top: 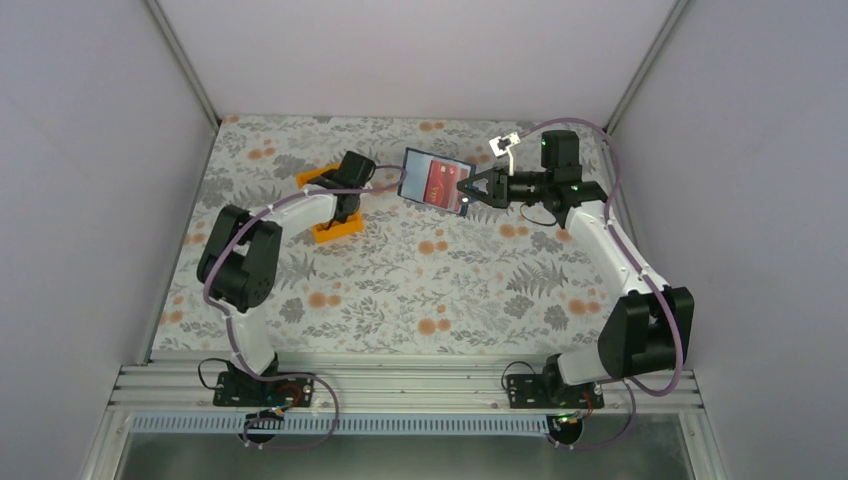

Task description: Take the credit cards out of the card holder

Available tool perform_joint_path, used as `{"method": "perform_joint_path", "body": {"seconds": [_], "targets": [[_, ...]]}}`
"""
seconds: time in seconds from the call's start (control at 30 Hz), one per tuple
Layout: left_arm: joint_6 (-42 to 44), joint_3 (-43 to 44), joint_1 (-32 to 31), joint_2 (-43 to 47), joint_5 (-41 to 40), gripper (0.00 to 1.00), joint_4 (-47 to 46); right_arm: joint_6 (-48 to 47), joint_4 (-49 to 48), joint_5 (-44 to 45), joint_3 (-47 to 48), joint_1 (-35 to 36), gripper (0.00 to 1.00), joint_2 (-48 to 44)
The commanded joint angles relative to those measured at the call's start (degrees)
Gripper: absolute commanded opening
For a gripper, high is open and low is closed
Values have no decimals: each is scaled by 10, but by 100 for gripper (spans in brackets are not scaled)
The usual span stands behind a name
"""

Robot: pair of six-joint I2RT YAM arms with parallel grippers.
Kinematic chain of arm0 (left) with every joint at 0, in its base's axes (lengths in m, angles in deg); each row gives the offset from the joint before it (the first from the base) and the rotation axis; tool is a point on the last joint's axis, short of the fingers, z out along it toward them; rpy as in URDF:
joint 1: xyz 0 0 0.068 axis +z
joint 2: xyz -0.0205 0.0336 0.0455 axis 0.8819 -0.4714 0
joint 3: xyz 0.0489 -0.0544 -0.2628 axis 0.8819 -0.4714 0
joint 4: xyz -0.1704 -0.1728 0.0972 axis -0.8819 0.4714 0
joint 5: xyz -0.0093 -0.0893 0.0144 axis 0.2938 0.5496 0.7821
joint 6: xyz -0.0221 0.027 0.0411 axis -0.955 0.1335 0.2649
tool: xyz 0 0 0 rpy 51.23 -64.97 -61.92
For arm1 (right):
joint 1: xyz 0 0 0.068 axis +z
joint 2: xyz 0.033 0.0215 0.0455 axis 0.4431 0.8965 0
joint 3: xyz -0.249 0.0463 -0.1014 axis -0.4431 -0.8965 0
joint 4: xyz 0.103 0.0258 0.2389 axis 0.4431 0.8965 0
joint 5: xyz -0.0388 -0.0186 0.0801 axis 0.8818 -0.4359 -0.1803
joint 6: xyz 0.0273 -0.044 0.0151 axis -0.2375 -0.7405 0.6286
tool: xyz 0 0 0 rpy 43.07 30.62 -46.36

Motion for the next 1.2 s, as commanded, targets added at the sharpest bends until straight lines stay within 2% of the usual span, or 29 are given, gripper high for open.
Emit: {"method": "perform_joint_path", "body": {"seconds": [0.0,0.57,0.63,0.7,0.77,0.83,0.93,1.03,1.17], "targets": [[19,8,-2,-23,-37,2,-20,-9,1,-24,14,-4,4,-22],[64,35,14,-86,-64,3,-69,-24,13,-30,20,-4,4,-24],[64,39,17,-91,-62,13,-68,-26,15,-31,22,-5,4,-24],[62,42,21,-92,-56,29,-61,-26,16,-31,22,-4,4,-25],[58,46,22,-90,-45,38,-48,-28,16,-30,22,-4,4,-24],[51,51,22,-86,-34,44,-36,-27,16,-32,23,-4,4,-23],[47,58,22,-77,-22,47,-19,-28,18,-33,26,-4,4,-19],[47,66,23,-74,-10,58,0,-29,20,-35,27,-5,4,-19],[23,100,31,-69,65,70,56,-30,25,-29,29,-4,4,-20]]}}
